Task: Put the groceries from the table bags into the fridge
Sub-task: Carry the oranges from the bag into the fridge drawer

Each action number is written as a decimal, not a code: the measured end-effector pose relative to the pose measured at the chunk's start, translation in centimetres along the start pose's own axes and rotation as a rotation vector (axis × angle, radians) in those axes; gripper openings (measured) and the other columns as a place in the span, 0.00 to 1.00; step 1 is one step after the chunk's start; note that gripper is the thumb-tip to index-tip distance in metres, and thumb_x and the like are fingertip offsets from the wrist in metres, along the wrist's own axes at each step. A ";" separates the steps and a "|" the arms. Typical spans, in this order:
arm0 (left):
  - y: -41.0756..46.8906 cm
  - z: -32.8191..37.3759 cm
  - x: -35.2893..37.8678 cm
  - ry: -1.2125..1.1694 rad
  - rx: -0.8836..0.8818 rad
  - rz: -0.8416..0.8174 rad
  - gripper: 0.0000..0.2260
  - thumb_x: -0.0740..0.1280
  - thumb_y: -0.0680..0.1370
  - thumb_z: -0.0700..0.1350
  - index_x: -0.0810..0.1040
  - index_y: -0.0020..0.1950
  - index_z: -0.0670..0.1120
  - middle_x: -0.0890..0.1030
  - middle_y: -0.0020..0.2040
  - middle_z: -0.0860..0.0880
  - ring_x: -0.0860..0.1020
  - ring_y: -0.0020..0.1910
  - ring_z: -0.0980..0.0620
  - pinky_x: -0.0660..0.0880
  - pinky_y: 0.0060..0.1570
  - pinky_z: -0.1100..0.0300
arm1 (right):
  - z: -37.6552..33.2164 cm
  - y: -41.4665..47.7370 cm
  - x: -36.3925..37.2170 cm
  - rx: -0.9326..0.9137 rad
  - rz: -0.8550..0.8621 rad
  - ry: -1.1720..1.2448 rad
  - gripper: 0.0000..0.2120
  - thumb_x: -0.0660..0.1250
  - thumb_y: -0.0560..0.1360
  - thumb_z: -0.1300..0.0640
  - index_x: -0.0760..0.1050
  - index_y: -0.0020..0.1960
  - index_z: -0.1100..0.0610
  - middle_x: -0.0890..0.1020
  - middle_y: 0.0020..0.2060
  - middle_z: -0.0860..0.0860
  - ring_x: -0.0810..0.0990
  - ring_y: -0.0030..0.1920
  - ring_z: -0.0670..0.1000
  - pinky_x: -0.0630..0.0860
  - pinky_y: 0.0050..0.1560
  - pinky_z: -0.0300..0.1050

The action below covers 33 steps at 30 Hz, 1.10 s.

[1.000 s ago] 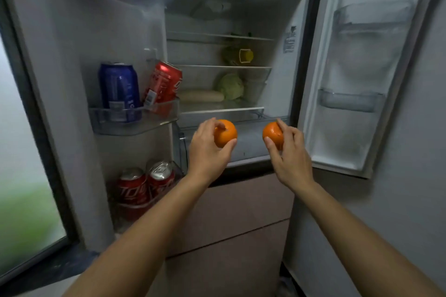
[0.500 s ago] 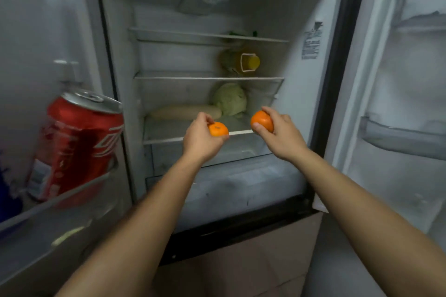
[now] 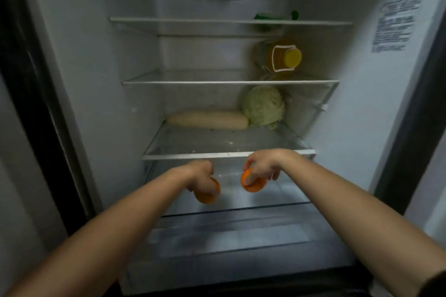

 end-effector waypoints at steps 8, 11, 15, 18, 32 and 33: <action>3.8 -0.7 3.7 0.001 -0.027 -0.134 0.26 0.70 0.76 0.54 0.72 0.71 0.45 0.76 0.67 0.45 0.77 0.63 0.44 0.76 0.61 0.52 | -0.1 4.8 3.4 -0.034 -0.103 -0.053 0.28 0.74 0.76 0.51 0.69 0.73 0.55 0.74 0.67 0.57 0.80 0.60 0.60 0.80 0.60 0.55; 3.9 -0.7 5.1 0.029 0.012 -0.195 0.27 0.67 0.78 0.53 0.67 0.76 0.49 0.72 0.72 0.46 0.73 0.67 0.45 0.70 0.68 0.52 | 0.2 5.3 4.9 -0.028 -0.174 -0.088 0.32 0.68 0.79 0.52 0.59 0.79 0.51 0.68 0.74 0.58 0.77 0.65 0.61 0.78 0.63 0.55; 3.4 -0.5 5.2 0.047 0.016 -0.222 0.26 0.65 0.80 0.52 0.66 0.77 0.50 0.70 0.74 0.47 0.71 0.69 0.46 0.69 0.70 0.50 | -0.2 4.4 5.3 -0.064 -0.192 -0.151 0.34 0.65 0.81 0.54 0.52 0.82 0.51 0.61 0.78 0.58 0.71 0.71 0.61 0.75 0.66 0.53; 1.8 0.3 3.7 0.057 0.028 -0.194 0.25 0.64 0.81 0.52 0.65 0.77 0.49 0.70 0.74 0.47 0.71 0.70 0.46 0.68 0.70 0.53 | -0.6 3.0 4.1 -0.095 -0.145 -0.138 0.33 0.64 0.82 0.50 0.54 0.82 0.51 0.63 0.78 0.56 0.71 0.72 0.60 0.74 0.67 0.52; -19.1 -0.6 -4.8 -0.194 -0.072 1.184 0.20 0.61 0.82 0.52 0.74 0.71 0.43 0.73 0.72 0.42 0.70 0.71 0.43 0.66 0.71 0.48 | -2.4 -9.6 -2.2 -0.537 0.848 0.167 0.24 0.59 0.82 0.42 0.71 0.73 0.52 0.71 0.73 0.54 0.70 0.72 0.56 0.69 0.69 0.51; -20.5 -0.5 -4.0 -0.178 -0.087 1.216 0.21 0.61 0.82 0.51 0.74 0.71 0.43 0.72 0.72 0.41 0.70 0.71 0.41 0.66 0.71 0.47 | -2.3 -10.3 -1.8 -0.552 0.891 0.189 0.24 0.60 0.82 0.43 0.71 0.74 0.52 0.70 0.73 0.55 0.69 0.72 0.57 0.68 0.69 0.52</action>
Point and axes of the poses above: each hand's wrist, its own y-axis towards the middle knuckle, its own x-axis out of the palm, z = x × y, the point moved 9 cm from there along y, towards the middle knuckle
